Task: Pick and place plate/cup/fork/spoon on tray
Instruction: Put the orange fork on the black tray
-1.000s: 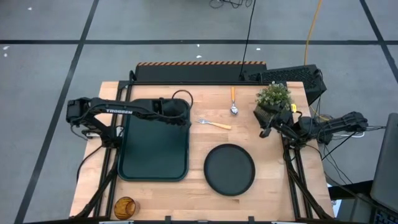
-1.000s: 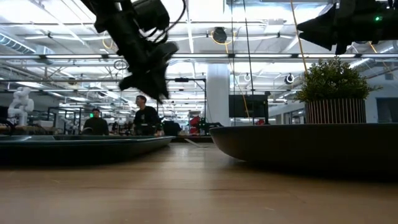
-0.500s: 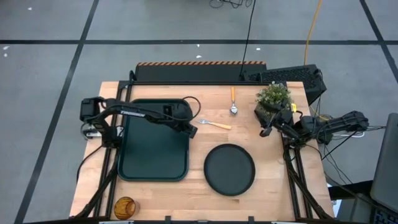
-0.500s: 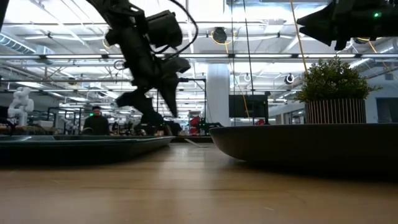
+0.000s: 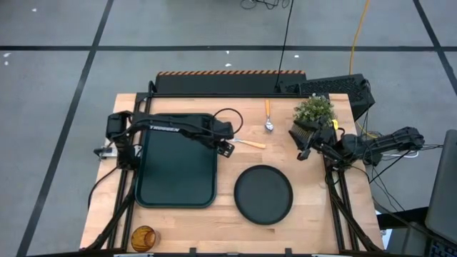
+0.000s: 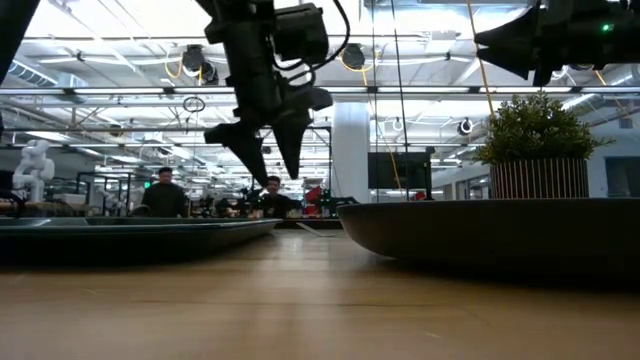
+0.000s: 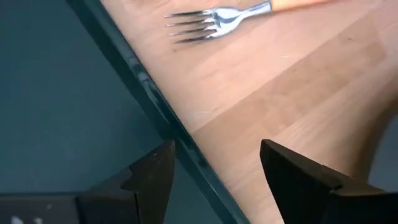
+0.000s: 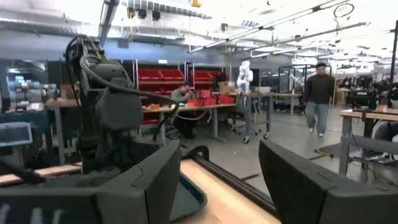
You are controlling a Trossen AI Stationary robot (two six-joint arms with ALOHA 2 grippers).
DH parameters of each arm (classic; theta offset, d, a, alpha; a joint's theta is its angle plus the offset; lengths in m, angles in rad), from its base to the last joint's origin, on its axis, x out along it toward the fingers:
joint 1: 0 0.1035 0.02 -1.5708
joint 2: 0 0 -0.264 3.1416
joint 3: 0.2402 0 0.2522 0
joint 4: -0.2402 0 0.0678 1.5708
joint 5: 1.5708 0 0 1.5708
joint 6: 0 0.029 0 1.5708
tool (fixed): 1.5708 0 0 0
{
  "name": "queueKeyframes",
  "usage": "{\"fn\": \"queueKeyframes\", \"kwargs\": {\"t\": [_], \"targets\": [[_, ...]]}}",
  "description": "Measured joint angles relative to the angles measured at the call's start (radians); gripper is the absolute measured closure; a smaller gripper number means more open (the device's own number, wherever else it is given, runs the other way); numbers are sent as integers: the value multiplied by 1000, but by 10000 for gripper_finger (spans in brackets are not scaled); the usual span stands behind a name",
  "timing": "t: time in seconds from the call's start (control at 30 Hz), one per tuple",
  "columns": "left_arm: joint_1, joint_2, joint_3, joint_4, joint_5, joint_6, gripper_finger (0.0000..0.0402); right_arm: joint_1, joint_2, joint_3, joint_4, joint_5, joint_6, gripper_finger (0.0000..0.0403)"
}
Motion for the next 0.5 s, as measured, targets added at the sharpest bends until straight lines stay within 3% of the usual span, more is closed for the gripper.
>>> {"fn": "queueKeyframes", "kwargs": {"t": [0.2, 0.4, 0.5], "targets": [[-14, 52, -3, -8, 2, -11, 163, 2, -10, 23, -102, 4, 12, 190], [7, 53, -2, -2, 0, 16, 163, 1, 19, 211, -624, 3, 210, 190], [19, 53, -2, -2, 0, 46, 163, 1, 64, 277, -790, -4, 320, 190]]}}
